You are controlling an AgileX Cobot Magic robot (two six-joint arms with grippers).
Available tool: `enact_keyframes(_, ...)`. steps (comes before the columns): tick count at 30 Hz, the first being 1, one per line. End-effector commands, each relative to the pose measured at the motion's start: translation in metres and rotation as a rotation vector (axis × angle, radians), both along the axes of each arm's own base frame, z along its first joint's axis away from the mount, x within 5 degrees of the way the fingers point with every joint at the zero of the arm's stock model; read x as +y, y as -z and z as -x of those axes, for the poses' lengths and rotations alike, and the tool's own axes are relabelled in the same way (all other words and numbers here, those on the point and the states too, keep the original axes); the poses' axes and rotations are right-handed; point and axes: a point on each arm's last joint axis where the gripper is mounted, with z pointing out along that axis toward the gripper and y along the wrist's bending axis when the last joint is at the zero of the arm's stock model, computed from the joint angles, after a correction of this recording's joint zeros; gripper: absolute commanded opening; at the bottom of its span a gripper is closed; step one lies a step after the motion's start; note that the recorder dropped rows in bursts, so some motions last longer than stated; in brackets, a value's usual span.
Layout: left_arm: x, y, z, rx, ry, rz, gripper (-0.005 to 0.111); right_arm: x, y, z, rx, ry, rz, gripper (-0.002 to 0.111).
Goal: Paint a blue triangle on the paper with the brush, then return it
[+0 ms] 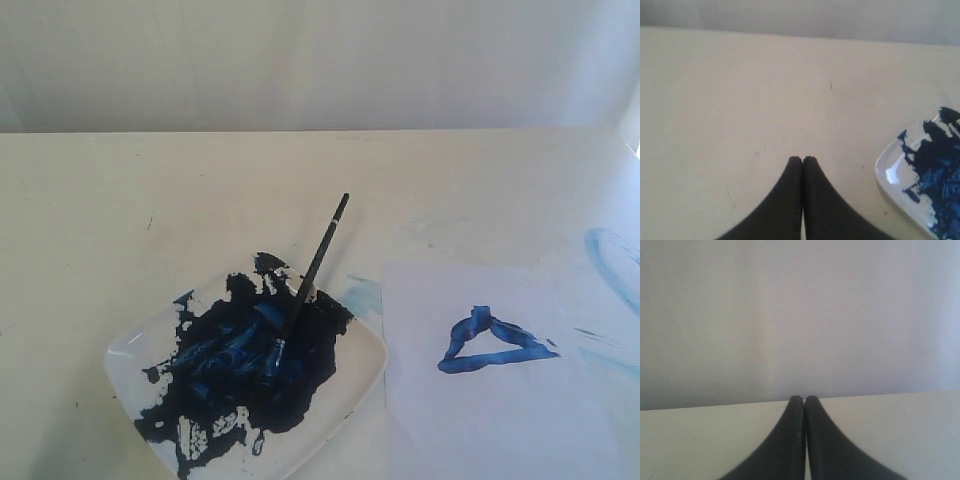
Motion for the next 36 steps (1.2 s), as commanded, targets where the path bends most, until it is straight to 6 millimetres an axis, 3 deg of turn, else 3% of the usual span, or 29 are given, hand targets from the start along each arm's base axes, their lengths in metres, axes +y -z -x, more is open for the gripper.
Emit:
enact_keyframes(1,0.004,0.018,0.005,0.156,-0.037,-0.015,0.0,-0.002,0.001,0.0,-0.003,0.011,0.017,0.0)
enact_keyframes(6,0.004,0.016,0.006,0.124,0.002,-0.138,0.0,-0.002,0.001,0.0,-0.003,0.011,0.017,0.0)
enact_keyframes(30,0.003,0.016,0.006,0.124,0.003,-0.13,0.0,0.0,0.001,0.001,-0.005,-0.001,0.017,0.0)
enact_keyframes(32,0.003,0.016,0.006,0.124,0.003,-0.13,0.0,0.001,-0.006,0.011,-0.047,0.003,0.01,0.0)
enact_keyframes(36,0.003,0.016,0.006,0.124,0.003,-0.13,0.0,0.004,-0.028,0.053,-0.193,-0.079,-0.028,0.0)
